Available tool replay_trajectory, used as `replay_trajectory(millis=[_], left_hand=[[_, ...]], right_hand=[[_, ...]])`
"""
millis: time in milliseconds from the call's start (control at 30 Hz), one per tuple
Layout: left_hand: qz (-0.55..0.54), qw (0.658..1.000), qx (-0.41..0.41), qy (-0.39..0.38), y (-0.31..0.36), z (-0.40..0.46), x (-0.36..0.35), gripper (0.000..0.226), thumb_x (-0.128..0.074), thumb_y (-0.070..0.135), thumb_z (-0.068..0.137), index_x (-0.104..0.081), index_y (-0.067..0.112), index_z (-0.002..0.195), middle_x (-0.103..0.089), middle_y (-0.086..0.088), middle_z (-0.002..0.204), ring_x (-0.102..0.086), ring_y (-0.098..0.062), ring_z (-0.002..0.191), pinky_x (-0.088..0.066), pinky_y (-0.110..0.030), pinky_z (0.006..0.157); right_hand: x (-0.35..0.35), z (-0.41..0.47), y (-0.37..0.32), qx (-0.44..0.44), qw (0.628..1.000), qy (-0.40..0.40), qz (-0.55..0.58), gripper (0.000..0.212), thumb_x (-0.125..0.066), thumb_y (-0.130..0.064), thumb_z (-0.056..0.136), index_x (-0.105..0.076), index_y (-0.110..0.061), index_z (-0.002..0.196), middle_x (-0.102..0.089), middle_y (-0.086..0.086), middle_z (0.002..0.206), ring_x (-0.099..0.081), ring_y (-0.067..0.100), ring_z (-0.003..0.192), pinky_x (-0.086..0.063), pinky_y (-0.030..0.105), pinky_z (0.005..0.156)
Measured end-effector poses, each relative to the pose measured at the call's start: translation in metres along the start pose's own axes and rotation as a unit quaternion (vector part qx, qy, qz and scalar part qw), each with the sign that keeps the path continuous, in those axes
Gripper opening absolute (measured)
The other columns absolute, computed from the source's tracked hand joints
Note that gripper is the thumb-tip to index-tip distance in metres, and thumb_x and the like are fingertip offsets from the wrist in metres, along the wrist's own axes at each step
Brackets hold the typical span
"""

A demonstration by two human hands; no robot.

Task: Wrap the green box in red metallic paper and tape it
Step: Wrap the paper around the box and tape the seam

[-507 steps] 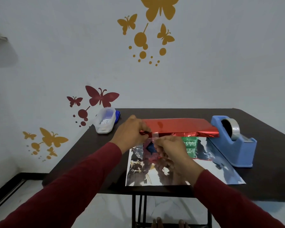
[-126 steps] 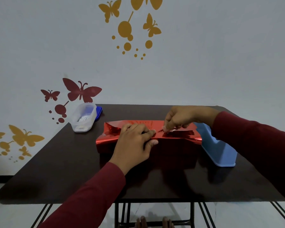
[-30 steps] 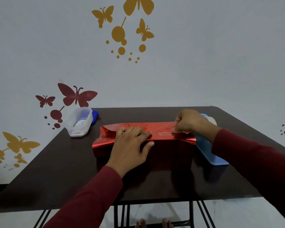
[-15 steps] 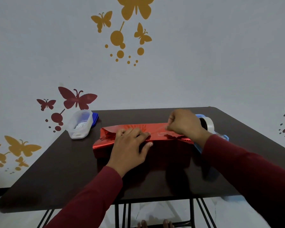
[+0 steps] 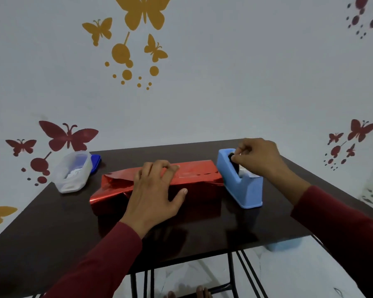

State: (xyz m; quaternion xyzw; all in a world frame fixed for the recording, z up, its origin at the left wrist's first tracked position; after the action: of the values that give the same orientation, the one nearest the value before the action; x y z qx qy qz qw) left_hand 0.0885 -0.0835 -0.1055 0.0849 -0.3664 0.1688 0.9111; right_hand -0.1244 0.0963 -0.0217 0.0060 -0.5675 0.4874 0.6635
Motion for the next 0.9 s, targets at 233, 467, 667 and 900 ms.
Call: replay_trajectory(millis=[233,467,667,900], left_hand=[[-0.079,0.988,-0.101,-0.084,0.079,0.053,-0.032,0.075,-0.061,0.068,0.079,-0.05,0.031,0.143,-0.049,0.007,0.14,-0.044,-0.018,0.133,-0.03,-0.043,0.112],[-0.098,0.967,-0.133,-0.196,0.104,0.1,-0.059,0.11,-0.077,0.066,0.071,-0.023,0.033,0.161,-0.02,0.007,0.167,-0.02,-0.018,0.153,-0.022,-0.048,0.121],[-0.107,0.937,-0.122,-0.31,0.105,0.123,-0.063,0.133,-0.087,0.062,0.065,-0.001,0.037,0.163,0.001,0.015,0.172,-0.013,-0.017,0.157,-0.026,-0.055,0.121],[-0.097,0.921,-0.118,-0.358,0.102,0.128,-0.067,0.138,-0.093,0.055,0.057,-0.007,0.036,0.163,-0.003,0.02,0.17,-0.022,-0.014,0.155,-0.034,-0.054,0.119]], right_hand=[[-0.005,-0.004,0.052,-0.32,0.896,-0.175,0.255,0.05,-0.082,-0.044,0.087,-0.066,-0.006,0.115,-0.064,0.01,0.117,-0.064,0.031,0.091,-0.057,0.042,0.072],[-0.005,0.004,0.045,-0.359,0.842,-0.236,0.327,0.017,-0.074,-0.021,0.096,-0.07,-0.006,0.1,-0.058,0.013,0.129,-0.052,0.047,0.125,-0.059,0.064,0.071],[0.0,0.001,0.047,-0.327,0.804,-0.184,0.462,0.014,-0.059,-0.013,0.102,-0.072,-0.011,0.1,-0.061,0.005,0.124,-0.046,0.033,0.133,-0.046,0.084,0.08],[-0.007,-0.032,0.054,-0.256,0.791,-0.053,0.553,0.016,-0.063,-0.009,0.093,-0.075,-0.005,0.103,-0.067,0.004,0.097,-0.063,0.03,0.103,-0.054,0.06,0.072]])
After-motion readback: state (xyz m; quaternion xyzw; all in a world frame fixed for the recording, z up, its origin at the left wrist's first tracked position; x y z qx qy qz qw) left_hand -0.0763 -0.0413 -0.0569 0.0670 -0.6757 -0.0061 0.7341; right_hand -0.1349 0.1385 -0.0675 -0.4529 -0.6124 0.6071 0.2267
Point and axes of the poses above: each hand's wrist, its own z-axis towards the middle knuckle, its own x-axis out of the back of the hand, y = z × x, the point moved 2 cm from there along z, towards the middle knuckle
